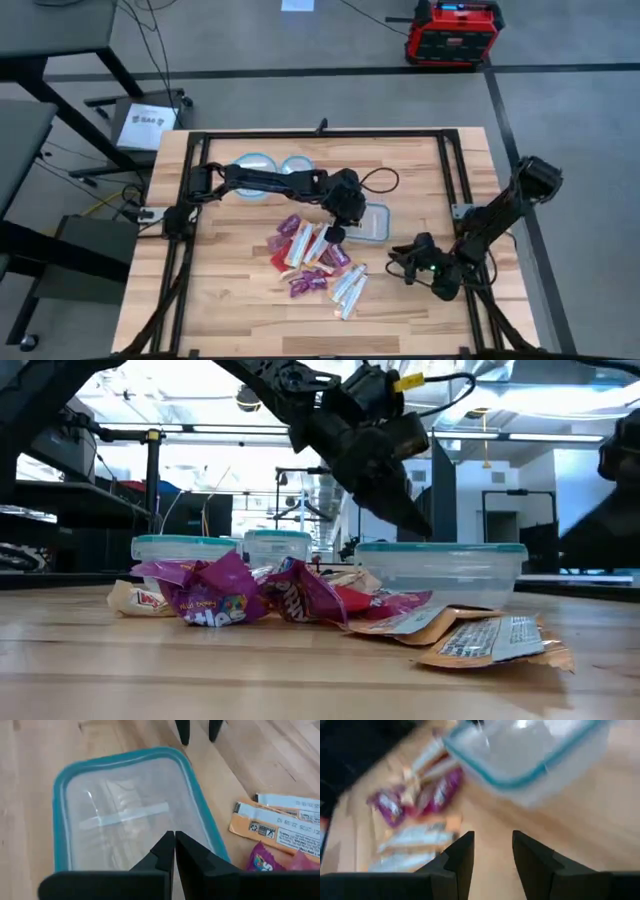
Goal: Sort candy
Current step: Open the rectangular transparent bin
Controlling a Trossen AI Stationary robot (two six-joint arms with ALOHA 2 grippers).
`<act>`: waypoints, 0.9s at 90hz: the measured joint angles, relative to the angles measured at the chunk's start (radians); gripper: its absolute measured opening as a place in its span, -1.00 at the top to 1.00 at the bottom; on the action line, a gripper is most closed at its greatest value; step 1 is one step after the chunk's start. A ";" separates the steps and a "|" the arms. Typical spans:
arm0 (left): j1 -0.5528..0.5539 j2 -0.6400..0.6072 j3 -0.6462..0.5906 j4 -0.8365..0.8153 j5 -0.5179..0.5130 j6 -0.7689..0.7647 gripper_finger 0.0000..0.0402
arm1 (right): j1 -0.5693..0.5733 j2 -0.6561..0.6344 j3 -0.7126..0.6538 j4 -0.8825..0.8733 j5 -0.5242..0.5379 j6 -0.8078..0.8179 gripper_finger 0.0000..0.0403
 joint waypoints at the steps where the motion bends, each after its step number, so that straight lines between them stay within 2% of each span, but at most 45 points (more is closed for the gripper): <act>1: 0.001 0.000 0.000 0.002 0.000 -0.001 1.00 | -0.004 0.016 0.000 0.021 0.001 -0.010 0.40; 19: 0.004 0.000 0.000 0.022 0.010 -0.004 1.00 | -0.053 0.307 0.033 0.425 0.071 -0.255 0.40; 31: 0.004 0.008 0.001 0.043 0.064 -0.021 1.00 | -0.081 0.409 0.060 0.500 0.141 -0.356 0.40; 49: 0.006 0.010 -0.039 0.090 0.075 0.005 1.00 | -0.119 0.444 0.062 0.512 0.189 -0.352 0.41; 81: 0.009 0.073 -0.065 0.138 0.074 0.054 1.00 | -0.136 0.442 0.040 0.536 0.174 -0.386 0.41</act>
